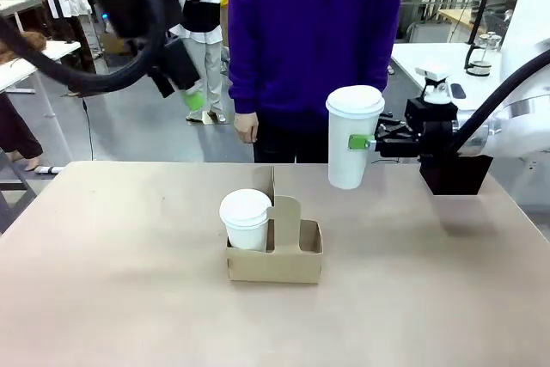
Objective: Pour a drink into a cup and package it in a carrier.
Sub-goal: Insert the held 600 ml Paper Cup into the Cup Carrier.
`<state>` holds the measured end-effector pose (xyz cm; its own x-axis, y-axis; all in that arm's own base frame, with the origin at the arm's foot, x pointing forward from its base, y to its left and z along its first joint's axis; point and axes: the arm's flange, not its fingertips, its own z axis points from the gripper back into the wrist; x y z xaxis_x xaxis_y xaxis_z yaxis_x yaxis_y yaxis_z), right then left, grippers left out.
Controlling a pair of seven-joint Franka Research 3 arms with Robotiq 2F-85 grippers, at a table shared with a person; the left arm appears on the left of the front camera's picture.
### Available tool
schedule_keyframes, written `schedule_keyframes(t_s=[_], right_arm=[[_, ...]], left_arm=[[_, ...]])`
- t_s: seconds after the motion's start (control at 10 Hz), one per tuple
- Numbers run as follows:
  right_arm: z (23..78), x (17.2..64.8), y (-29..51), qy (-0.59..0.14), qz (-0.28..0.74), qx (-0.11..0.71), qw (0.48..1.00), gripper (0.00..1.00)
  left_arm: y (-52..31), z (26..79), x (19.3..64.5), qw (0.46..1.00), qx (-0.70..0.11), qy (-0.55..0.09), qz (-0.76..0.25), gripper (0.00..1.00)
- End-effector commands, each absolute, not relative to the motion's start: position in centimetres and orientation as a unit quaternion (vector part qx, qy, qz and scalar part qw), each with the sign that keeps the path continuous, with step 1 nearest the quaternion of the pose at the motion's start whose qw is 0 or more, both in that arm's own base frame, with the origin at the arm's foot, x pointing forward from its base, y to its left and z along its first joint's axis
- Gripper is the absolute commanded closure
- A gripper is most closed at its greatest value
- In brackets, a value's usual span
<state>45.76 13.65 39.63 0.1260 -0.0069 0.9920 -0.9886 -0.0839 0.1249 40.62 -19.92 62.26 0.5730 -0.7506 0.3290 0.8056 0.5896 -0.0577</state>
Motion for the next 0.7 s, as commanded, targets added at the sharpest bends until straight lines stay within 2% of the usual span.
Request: schedule_keyframes(t_s=[0.0,0.1,0.4,0.5,0.6], right_arm=[[39.5,46.3,13.9,-0.458,0.481,0.557,0.498,0.2],[39.6,45.8,13.6,-0.449,0.485,0.554,0.506,0.2],[38.9,45.8,13.8,-0.446,0.484,0.557,0.506,0.2],[39.0,45.0,14.7,-0.445,0.486,0.594,0.462,0.2],[38.5,44.7,16.3,-0.448,0.486,0.613,0.433,0.2]], left_arm=[[-19.7,58.9,39.7,0.876,-0.101,-0.159,-0.443,0.0],[-19.9,62.3,40.6,0.881,-0.101,-0.136,-0.442,0.0],[-19.9,62.3,40.6,0.881,-0.101,-0.136,-0.442,0.0],[-19.7,61.5,40.5,0.876,-0.099,-0.142,-0.449,0.0],[-17.7,60.0,40.6,0.86,-0.131,-0.162,-0.467,0.0]])
